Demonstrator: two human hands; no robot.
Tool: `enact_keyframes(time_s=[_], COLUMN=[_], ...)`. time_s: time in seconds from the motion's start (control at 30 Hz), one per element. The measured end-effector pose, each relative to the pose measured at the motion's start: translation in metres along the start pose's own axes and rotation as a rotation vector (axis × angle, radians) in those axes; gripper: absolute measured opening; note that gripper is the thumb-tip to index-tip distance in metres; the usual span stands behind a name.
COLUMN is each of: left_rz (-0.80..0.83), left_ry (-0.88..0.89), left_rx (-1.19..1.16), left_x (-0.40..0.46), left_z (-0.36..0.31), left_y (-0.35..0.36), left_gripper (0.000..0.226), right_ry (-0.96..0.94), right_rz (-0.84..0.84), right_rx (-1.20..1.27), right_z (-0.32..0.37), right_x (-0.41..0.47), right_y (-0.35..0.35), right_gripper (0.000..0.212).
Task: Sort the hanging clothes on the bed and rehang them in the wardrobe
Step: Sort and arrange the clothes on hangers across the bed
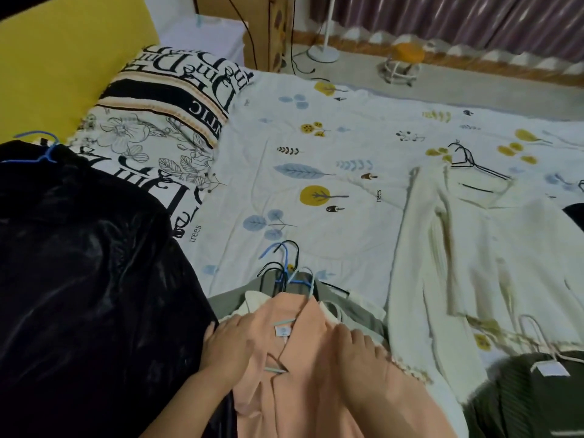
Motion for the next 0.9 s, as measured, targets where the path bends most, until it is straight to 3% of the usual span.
enact_keyframes(time_s=[0.1, 0.17, 0.23, 0.33, 0.43, 0.47, 0.57, 0.67, 0.8, 0.9], left_rz=[-0.004, 0.007, 0.030, 0.065, 0.128, 0.137, 0.124, 0.083, 0.018, -0.039], left_ry=[0.014, 0.031, 0.038, 0.059, 0.066, 0.076, 0.101, 0.130, 0.169, 0.207], left_rx=[0.048, 0.103, 0.128, 0.111, -0.051, -0.093, -0.143, -0.205, -0.288, -0.362], left_x=[-0.001, -0.005, -0.009, -0.018, -0.032, -0.038, -0.055, -0.078, -0.117, -0.155], left_z=[-0.004, -0.006, -0.006, -0.008, -0.011, -0.012, -0.020, -0.030, -0.042, -0.050], left_y=[-0.001, -0.004, -0.006, -0.008, -0.015, -0.019, -0.031, -0.045, -0.068, -0.091], left_gripper=[0.033, 0.029, 0.029, 0.029, 0.030, 0.031, 0.025, 0.012, 0.015, 0.027], right_ry=[0.009, -0.028, -0.006, -0.063, -0.084, -0.076, -0.097, -0.098, -0.095, -0.087], right_rz=[-0.043, -0.042, 0.010, 0.004, -0.013, 0.003, -0.033, 0.002, -0.086, -0.065], right_rx=[0.019, -0.005, 0.032, 0.056, 0.148, 0.133, 0.155, 0.187, 0.239, 0.313], right_z=[0.002, 0.008, 0.008, 0.005, 0.009, 0.009, 0.009, 0.005, -0.005, -0.008], right_x=[0.002, -0.004, -0.005, -0.009, -0.022, -0.026, -0.046, -0.072, -0.108, -0.139], right_y=[-0.007, -0.022, -0.022, -0.021, -0.032, -0.034, -0.047, -0.068, -0.109, -0.138], right_gripper=[0.008, 0.017, 0.012, 0.027, 0.068, 0.070, 0.020, 0.037, 0.014, 0.018])
Point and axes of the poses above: each hand's wrist, its own x-axis towards the middle knuckle, its own y-axis out of the palm, z = x × y, the point moved 7 cm from there along x, towards the middle knuckle, and after that the axes turned 12 degrees about -y, right-handed, at the moved point
